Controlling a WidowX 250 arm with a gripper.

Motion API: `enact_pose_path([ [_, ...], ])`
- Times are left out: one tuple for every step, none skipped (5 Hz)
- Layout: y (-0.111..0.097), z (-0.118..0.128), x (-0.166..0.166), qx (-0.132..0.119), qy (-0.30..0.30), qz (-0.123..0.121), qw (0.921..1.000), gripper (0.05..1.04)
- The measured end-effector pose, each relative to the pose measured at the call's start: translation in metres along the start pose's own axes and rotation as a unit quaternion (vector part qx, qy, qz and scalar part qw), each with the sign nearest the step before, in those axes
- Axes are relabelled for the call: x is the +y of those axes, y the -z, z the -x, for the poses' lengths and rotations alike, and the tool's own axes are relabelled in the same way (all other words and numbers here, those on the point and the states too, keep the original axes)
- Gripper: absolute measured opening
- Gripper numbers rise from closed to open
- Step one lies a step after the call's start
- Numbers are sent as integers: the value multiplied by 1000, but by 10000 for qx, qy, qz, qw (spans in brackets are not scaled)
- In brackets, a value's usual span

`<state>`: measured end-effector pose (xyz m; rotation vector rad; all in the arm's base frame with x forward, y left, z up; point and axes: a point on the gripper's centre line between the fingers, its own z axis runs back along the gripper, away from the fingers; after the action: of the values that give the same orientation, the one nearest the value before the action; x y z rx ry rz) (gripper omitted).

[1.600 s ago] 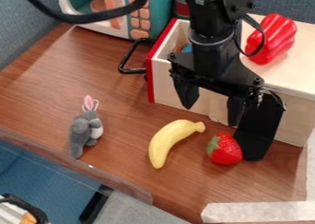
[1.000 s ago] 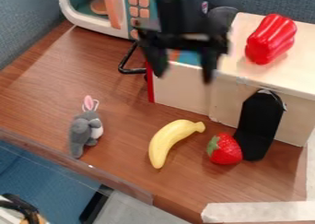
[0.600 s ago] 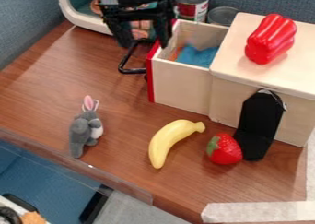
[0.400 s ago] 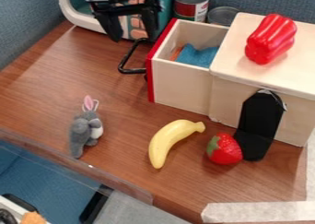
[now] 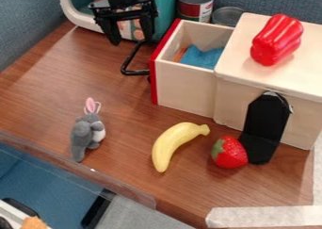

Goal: Close the drawer

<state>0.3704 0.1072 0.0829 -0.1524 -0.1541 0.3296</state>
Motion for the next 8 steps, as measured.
enact_pose_path([
  [27,0,8,374,-85,-90,9992,1001],
  [50,-1,17,648,-62,-249,9976,948],
  [65,1,22,920,-73,-309,9952,730],
  [65,1,19,897,-15,-201,9958,421],
  [63,7,15,869,89,33,9962,200],
  [58,12,16,826,114,249,9962,144],
  [59,13,14,786,70,316,9964,143],
  [63,15,-3,814,243,365,9957,143],
])
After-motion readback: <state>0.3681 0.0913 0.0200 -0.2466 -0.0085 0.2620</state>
